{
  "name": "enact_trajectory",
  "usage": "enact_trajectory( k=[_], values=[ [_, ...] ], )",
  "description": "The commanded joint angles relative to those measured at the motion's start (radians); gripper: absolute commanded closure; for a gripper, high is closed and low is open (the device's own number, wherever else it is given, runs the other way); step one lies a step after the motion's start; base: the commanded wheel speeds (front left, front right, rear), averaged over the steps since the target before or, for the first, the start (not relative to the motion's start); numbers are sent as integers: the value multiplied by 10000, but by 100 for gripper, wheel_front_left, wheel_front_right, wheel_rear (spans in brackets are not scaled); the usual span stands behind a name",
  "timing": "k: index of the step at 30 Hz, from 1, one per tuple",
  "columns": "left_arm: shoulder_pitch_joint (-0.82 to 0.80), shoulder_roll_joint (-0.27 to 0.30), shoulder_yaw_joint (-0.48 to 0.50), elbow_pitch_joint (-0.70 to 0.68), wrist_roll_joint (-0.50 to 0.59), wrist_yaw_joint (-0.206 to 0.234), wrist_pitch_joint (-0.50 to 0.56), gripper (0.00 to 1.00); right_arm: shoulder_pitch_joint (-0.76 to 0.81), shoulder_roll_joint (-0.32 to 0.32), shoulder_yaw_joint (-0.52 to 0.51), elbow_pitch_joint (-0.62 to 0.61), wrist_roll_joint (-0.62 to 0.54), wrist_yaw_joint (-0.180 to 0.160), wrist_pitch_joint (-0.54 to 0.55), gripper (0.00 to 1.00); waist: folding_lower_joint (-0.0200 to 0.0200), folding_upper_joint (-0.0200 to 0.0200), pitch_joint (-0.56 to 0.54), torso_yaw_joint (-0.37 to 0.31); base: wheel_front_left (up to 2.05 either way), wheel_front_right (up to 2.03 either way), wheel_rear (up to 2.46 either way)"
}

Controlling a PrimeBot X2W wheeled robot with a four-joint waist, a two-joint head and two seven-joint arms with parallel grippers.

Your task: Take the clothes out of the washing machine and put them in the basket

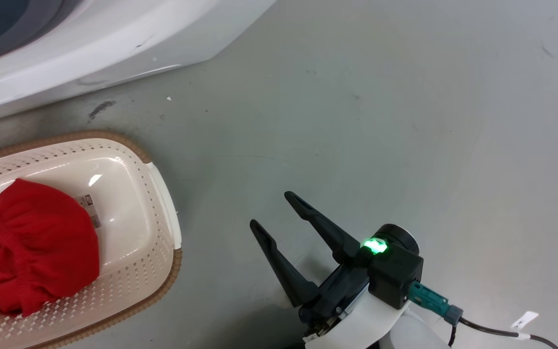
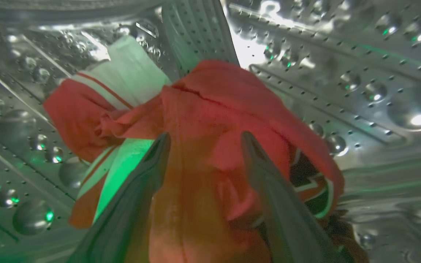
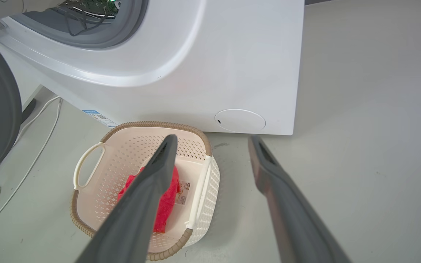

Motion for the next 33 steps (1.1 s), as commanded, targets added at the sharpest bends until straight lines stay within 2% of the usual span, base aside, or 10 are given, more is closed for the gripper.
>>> enact_trajectory(
  k=[1,8,9,10,11,12,13,17,27,33],
  values=[
    [-71,98,-74,88,37,58,168,0,183,19,95,-79,44,-7,-69,0,0,0,72,-133,0,0,0],
    [18,324,-198,396,18,227,1026,0,322,23,258,-166,132,-7,-72,0,0,0,197,-453,0,0,0],
    [64,362,-259,437,73,235,1190,15,349,23,271,-178,149,-7,-73,0,0,0,205,-493,0,0,0],
    [84,380,-229,464,17,265,1274,52,375,21,294,-190,158,-7,-65,0,0,0,215,-533,0,0,0],
    [88,386,-232,468,-2,263,1340,70,383,21,320,-203,173,-7,-66,0,0,0,220,-568,0,0,0],
    [88,386,-232,468,-2,263,1340,70,383,21,320,-203,173,-7,-66,0,0,0,220,-568,0,0,0],
    [104,388,-261,484,-9,253,1434,100,403,23,335,-222,204,-7,-68,0,0,0,223,-595,0,0,0],
    [174,419,-294,402,-21,416,1467,100,421,21,345,-241,246,-7,-72,0,0,0,235,-642,0,0,0],
    [86,683,-146,-868,33,1267,-1064,100,276,21,111,-259,230,-7,-71,0,0,0,54,-450,0,0,0],
    [368,534,39,-1331,-211,1448,-2466,100,91,21,-149,-230,175,-7,-72,0,0,0,-228,-289,0,0,0]
  ],
)
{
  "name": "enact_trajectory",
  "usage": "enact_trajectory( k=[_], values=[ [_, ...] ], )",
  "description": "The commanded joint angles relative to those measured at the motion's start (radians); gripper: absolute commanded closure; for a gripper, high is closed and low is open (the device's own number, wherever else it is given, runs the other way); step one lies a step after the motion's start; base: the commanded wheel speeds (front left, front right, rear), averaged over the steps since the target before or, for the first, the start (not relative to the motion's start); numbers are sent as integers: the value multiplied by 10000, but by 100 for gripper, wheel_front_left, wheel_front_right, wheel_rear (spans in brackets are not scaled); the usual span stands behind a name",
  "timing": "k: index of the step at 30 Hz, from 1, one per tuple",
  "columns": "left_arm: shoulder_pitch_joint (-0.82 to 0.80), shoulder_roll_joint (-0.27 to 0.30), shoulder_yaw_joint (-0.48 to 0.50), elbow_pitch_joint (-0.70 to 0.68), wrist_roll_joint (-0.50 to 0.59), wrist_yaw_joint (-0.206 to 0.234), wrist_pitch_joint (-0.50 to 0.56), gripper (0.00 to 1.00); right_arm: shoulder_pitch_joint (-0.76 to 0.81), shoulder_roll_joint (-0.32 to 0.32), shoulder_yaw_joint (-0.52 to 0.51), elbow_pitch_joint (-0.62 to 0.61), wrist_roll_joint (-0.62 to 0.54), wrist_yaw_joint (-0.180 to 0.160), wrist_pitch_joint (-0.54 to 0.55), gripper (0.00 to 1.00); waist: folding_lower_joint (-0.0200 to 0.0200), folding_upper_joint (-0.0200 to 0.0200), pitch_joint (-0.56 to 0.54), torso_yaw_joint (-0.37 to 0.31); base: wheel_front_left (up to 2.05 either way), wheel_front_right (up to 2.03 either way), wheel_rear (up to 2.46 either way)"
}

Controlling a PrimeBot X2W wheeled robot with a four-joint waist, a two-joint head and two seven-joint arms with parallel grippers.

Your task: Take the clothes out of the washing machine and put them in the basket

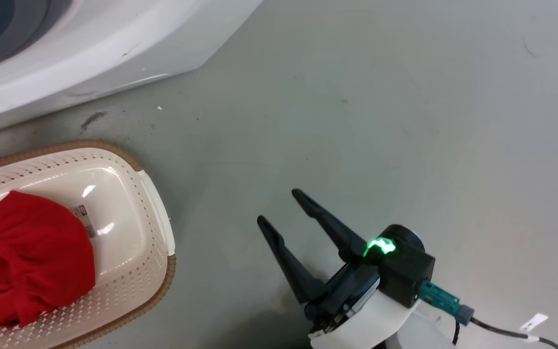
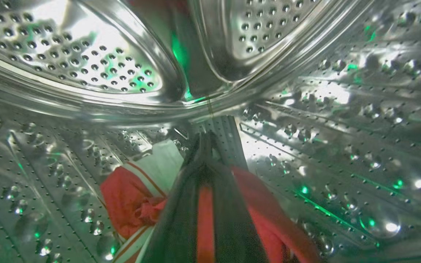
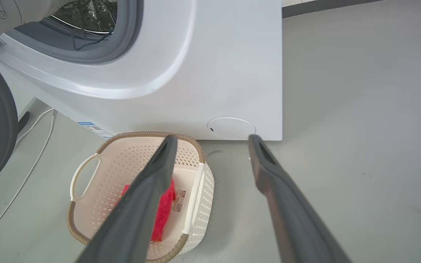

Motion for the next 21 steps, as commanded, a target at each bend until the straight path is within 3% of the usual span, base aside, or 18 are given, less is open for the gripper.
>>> enact_trajectory(
  k=[1,8,21],
  values=[
    [205,-49,52,-110,-64,79,-330,100,-150,23,-111,-5,-40,-7,-18,0,-1,0,-142,64,0,0,0],
    [1253,-175,365,-164,-561,7,-1743,100,-334,22,-477,148,-42,-7,-19,0,-1,0,-781,225,0,0,0],
    [2965,-437,713,147,-1292,-231,-3014,100,-54,23,-1049,338,-207,-7,-19,0,-1,0,-1934,548,0,0,0]
  ],
)
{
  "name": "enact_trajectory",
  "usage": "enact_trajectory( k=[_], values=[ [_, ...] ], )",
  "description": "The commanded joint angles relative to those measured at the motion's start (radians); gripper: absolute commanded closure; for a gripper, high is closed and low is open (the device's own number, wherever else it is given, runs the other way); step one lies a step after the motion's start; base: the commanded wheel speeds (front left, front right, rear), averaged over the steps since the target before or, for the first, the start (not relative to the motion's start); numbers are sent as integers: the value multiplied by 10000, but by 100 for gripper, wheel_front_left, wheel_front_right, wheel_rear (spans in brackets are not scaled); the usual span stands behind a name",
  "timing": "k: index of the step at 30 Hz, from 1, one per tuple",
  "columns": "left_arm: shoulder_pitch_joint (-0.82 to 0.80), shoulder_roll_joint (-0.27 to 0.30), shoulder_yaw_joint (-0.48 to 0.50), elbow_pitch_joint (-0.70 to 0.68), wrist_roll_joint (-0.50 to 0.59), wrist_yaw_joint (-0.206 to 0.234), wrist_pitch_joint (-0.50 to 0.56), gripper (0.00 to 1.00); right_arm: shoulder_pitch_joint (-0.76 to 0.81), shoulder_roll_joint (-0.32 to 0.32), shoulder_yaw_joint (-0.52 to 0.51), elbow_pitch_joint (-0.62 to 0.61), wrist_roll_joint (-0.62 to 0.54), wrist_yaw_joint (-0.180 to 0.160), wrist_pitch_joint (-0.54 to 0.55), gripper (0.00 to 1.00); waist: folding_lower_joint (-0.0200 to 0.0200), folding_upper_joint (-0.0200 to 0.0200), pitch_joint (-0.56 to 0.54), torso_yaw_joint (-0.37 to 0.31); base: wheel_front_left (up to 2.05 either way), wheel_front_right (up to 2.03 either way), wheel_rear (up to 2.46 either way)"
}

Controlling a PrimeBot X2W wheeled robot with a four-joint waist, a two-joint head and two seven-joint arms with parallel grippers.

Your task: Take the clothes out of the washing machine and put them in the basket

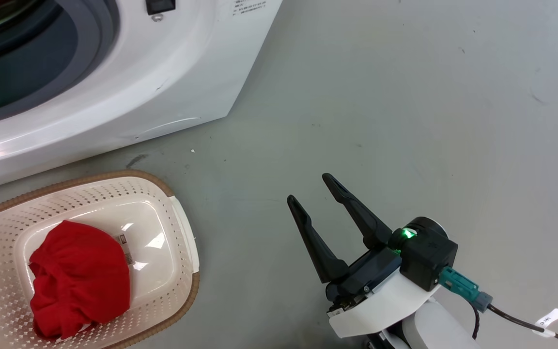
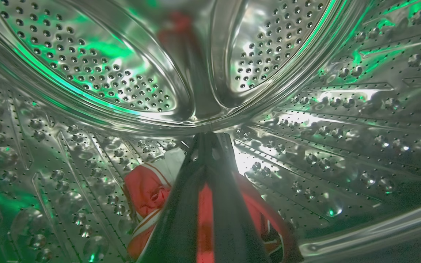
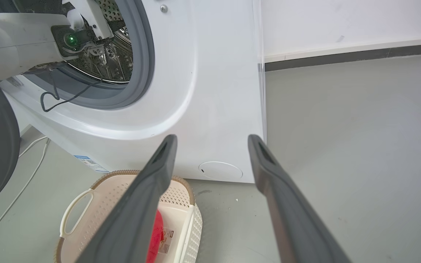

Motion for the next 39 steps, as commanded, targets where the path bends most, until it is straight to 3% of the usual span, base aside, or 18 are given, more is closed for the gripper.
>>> enact_trajectory(
  k=[1,7,8,9,10,19,33,39],
  values=[
    [238,-122,6,35,-63,-28,-73,100,40,22,-51,58,-52,-7,-17,0,0,0,-120,94,0,0,0],
    [304,-41,-57,211,-191,-160,265,100,46,22,-34,110,-9,-7,-16,0,0,0,-194,68,0,0,0],
    [285,-9,-75,256,-201,-170,361,84,42,22,-32,115,12,-7,-16,0,0,0,-199,51,0,0,0],
    [248,19,-106,302,-202,-191,467,33,41,22,-28,121,38,-7,-18,0,0,0,-202,37,0,0,0],
    [177,52,-123,339,-209,-231,567,0,41,22,-14,123,58,-7,-16,0,0,0,-197,20,0,0,0],
    [-721,373,-429,571,-109,-598,1914,0,-43,22,134,-30,182,-7,-18,0,0,0,136,-147,0,0,0],
    [-2931,975,-1148,701,-6,-1131,5657,0,-142,23,882,-421,594,-7,-16,0,0,0,1559,-652,0,0,0],
    [-3232,1068,-1371,599,-63,-1186,6704,0,-182,23,1209,-489,680,-7,-16,0,0,0,1996,-836,0,0,0]
  ],
)
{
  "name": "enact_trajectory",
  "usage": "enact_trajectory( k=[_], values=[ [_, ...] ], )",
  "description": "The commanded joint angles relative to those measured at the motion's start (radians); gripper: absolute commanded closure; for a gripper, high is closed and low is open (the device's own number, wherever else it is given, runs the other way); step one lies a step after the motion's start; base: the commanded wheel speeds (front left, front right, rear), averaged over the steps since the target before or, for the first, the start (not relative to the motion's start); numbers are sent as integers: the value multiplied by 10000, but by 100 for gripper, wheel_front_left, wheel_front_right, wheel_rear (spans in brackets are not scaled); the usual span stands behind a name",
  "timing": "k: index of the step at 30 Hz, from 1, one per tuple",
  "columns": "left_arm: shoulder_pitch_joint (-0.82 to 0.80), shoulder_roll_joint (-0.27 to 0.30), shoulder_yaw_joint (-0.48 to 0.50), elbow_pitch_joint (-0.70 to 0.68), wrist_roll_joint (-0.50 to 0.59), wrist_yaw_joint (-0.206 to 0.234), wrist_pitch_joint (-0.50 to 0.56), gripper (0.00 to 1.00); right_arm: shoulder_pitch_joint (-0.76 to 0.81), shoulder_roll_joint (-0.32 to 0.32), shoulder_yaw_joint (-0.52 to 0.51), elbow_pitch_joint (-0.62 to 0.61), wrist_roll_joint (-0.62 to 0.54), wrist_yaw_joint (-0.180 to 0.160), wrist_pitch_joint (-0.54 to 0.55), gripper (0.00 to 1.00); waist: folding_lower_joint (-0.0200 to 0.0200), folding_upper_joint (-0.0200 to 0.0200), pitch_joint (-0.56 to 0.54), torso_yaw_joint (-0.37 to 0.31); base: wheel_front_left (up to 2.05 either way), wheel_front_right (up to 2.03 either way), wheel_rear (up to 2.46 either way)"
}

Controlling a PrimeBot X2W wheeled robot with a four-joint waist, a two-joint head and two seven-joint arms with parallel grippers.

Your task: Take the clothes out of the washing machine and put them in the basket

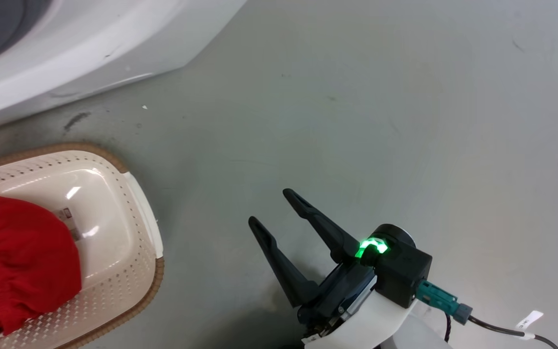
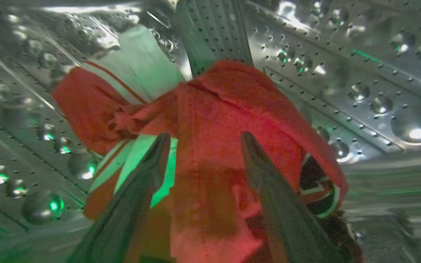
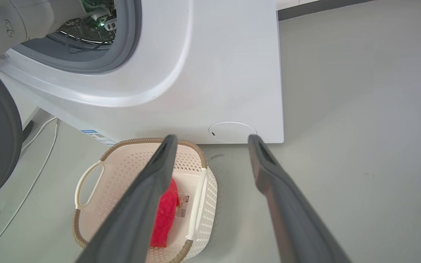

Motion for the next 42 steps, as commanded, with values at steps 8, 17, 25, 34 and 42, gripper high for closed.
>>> enact_trajectory(
  k=[8,17,25,34,42],
  values=[
    [-306,274,-206,-163,-121,-17,1418,0,80,25,305,-56,139,-7,-18,0,0,0,446,-432,0,0,0],
    [68,1,-507,-231,-205,205,3240,0,376,25,275,-162,238,-7,-18,0,0,0,580,-456,0,0,0],
    [390,248,-530,-1053,-17,1047,2544,100,412,25,303,-263,344,-7,-18,0,0,0,619,-476,0,0,0],
    [259,828,-419,-2539,426,1844,410,100,114,27,419,-210,480,-7,-18,0,0,0,602,-521,0,0,0],
    [1062,774,-5,-3357,35,2152,-1541,100,-227,25,183,-76,458,-7,-18,0,0,0,107,-369,0,0,0]
  ],
)
